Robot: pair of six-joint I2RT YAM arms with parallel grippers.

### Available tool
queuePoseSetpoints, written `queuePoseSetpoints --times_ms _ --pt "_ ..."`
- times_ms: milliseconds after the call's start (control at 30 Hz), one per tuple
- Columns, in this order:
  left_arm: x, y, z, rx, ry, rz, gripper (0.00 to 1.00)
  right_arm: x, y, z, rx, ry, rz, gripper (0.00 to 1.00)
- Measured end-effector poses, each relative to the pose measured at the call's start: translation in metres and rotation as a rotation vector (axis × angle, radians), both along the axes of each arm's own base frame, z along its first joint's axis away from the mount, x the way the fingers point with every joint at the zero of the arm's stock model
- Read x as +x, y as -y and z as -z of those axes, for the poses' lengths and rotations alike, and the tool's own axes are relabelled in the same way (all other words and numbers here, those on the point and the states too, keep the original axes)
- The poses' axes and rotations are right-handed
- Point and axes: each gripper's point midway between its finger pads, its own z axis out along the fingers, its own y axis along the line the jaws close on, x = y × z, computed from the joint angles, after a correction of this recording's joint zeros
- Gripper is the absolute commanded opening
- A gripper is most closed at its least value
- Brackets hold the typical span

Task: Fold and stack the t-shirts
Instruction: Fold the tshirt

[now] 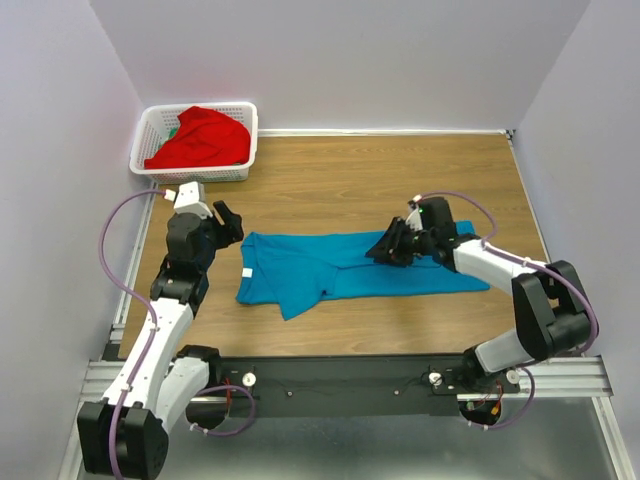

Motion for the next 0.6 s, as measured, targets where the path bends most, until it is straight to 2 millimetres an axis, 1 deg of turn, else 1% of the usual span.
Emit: queuePoseSetpoints --times_ms 67,100,133,167,233,267,367,467,600 --pt "-0.006 -0.001 0.004 0.006 0.005 0.002 0.75 -0.014 -0.018 0.004 0.023 -0.030 -0.041 0.43" --pt "-0.008 -0.001 0.007 0.009 0.002 0.002 0.75 -0.023 -0.031 0.007 0.030 -0.045 -0.072 0.42" --pt "-0.009 -0.002 0.010 0.014 -0.003 0.004 0.75 -0.025 -0.038 0.009 0.038 -0.050 -0.087 0.41" --pt "-0.009 -0.002 0.012 0.018 -0.007 0.004 0.75 -0.032 -0.050 0.013 0.042 -0.059 -0.117 0.41" --pt "-0.008 -0.002 0.012 0.022 -0.004 0.004 0.75 -0.041 -0.064 0.020 0.046 -0.084 -0.150 0.39" --pt "-0.006 -0.003 0.011 0.027 0.002 0.000 0.75 -0.048 -0.073 0.028 0.043 -0.105 -0.172 0.38" --pt "-0.002 -0.005 0.013 0.040 0.000 -0.004 0.75 -0.061 -0.086 0.042 0.033 -0.152 -0.202 0.37" --pt "-0.002 -0.005 0.013 0.043 0.000 -0.004 0.74 -0.068 -0.094 0.051 0.030 -0.184 -0.216 0.36" --pt "-0.001 -0.006 0.011 0.045 0.007 -0.011 0.74 -0.071 -0.106 0.056 0.029 -0.198 -0.236 0.36"
